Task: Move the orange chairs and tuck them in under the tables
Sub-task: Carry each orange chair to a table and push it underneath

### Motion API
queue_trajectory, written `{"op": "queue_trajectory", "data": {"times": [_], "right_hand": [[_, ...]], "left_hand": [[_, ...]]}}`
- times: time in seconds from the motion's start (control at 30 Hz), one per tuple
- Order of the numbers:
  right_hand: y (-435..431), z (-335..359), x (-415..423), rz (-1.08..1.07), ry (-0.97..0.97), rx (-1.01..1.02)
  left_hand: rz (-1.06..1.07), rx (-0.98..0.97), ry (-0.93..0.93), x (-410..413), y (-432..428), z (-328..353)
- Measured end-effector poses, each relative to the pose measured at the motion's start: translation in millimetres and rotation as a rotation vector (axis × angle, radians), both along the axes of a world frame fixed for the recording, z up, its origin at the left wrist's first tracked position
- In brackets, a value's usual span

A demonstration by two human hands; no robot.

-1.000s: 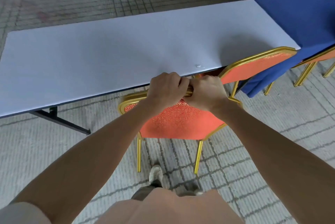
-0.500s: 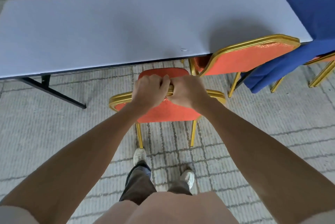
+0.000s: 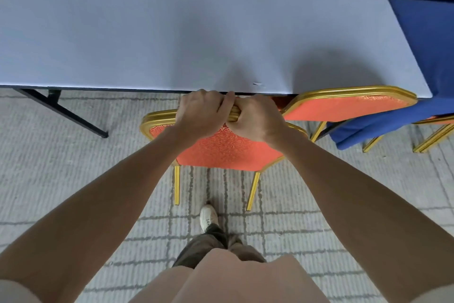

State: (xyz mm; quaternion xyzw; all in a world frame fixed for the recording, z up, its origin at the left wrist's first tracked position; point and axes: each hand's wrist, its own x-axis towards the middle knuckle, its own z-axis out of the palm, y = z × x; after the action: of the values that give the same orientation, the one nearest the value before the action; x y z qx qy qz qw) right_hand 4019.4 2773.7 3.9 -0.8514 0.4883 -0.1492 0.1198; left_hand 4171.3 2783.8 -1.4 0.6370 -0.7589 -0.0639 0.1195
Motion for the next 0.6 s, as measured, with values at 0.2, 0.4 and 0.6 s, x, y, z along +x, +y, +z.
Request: {"op": "queue_trajectory", "data": {"times": [0.2, 0.4, 0.6], "right_hand": [[-13.2, 12.3, 2.0, -0.006, 0.102, 0.163], [-14.3, 12.4, 4.1, -0.021, 0.153, 0.153], [-20.3, 5.4, -6.6, 0.012, 0.210, 0.007]], "left_hand": [[-0.046, -0.012, -0.045, -1.2, -9.5, 10.3], [-0.161, -0.104, -0.144, 1.0, -7.6, 8.6], [-0.172, -0.125, -0.142, -8.5, -9.5, -0.1]]}}
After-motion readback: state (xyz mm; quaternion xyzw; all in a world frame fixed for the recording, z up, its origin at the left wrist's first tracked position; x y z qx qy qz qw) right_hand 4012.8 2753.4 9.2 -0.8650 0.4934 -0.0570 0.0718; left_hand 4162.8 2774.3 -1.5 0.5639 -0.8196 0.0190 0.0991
